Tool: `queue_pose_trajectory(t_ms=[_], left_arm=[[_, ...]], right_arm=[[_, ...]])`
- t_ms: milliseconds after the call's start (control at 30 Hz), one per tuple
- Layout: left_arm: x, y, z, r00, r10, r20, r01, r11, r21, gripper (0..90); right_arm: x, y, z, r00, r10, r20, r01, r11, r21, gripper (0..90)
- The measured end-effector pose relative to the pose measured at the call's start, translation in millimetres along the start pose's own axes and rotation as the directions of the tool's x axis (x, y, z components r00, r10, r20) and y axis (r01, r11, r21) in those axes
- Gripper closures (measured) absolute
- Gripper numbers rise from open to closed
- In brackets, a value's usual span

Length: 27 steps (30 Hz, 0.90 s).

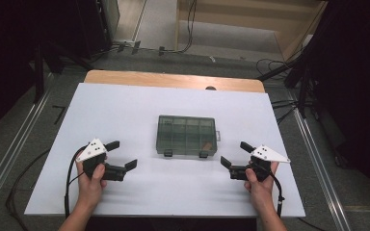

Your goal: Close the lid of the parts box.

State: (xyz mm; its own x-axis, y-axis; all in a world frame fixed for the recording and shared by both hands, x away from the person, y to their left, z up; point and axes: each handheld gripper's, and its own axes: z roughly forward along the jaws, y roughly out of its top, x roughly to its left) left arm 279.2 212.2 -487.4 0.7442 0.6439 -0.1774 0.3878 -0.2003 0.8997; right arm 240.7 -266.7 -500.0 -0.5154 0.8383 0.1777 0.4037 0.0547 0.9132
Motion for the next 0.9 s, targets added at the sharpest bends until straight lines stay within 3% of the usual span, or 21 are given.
queue_pose_trajectory(t_ms=[200,333,900], left_arm=[[5.3,-5.1,-11.0,0.9998,-0.001,-0.019,0.001,1.0,0.003,0.0],[5.0,-6.5,-17.5,0.9993,0.02,-0.033,-0.02,0.9997,0.014,0.0],[17.2,-17.6,-46.4,0.9977,0.007,-0.068,-0.006,0.9999,0.014,0.0]], right_arm=[[-2.7,-2.9,-5.8,0.9999,-0.005,0.014,0.005,1.0,0.003,0.0],[-5.3,-4.5,-10.4,0.9997,0.0,0.025,0.0,1.0,0.004,0.0],[-18.1,-14.4,-32.7,0.9976,0.002,0.07,-0.003,1.0,0.005,0.0]])
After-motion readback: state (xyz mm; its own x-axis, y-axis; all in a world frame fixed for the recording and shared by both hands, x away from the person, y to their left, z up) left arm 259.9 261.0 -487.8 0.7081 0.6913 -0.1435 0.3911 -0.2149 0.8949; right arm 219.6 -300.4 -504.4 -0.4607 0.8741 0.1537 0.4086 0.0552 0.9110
